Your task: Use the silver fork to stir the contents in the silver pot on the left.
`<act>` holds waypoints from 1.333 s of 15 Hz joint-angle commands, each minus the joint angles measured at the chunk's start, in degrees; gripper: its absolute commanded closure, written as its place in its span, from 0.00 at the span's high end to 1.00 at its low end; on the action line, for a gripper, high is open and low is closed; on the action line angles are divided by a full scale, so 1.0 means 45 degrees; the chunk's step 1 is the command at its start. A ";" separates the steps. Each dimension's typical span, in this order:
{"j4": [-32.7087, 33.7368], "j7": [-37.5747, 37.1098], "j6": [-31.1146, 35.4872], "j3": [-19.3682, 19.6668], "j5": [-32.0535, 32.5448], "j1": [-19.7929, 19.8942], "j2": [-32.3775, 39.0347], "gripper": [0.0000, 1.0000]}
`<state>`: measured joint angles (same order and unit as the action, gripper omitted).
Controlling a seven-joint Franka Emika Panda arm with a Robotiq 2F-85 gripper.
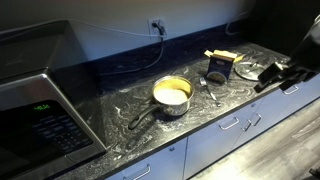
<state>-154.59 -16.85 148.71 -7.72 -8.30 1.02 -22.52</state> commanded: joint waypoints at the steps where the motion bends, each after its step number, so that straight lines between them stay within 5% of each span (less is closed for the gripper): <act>1: 0.0847 -0.2081 0.0646 -0.1553 0.1823 0.0300 0.1805 1.00; 2: 0.0206 -0.1355 0.0403 -0.0792 0.1072 -0.0164 0.0766 1.00; 9: 0.1038 -0.2024 0.0255 -0.0751 0.1437 0.0057 0.1839 1.00; 13: 0.2679 -0.3626 -0.0367 -0.1307 0.3212 0.0447 0.3195 1.00; 20: 0.5907 -0.5846 -0.1520 -0.0648 0.6091 -0.0632 0.6397 1.00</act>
<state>-135.15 -39.97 145.20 -12.64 15.36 0.76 -0.58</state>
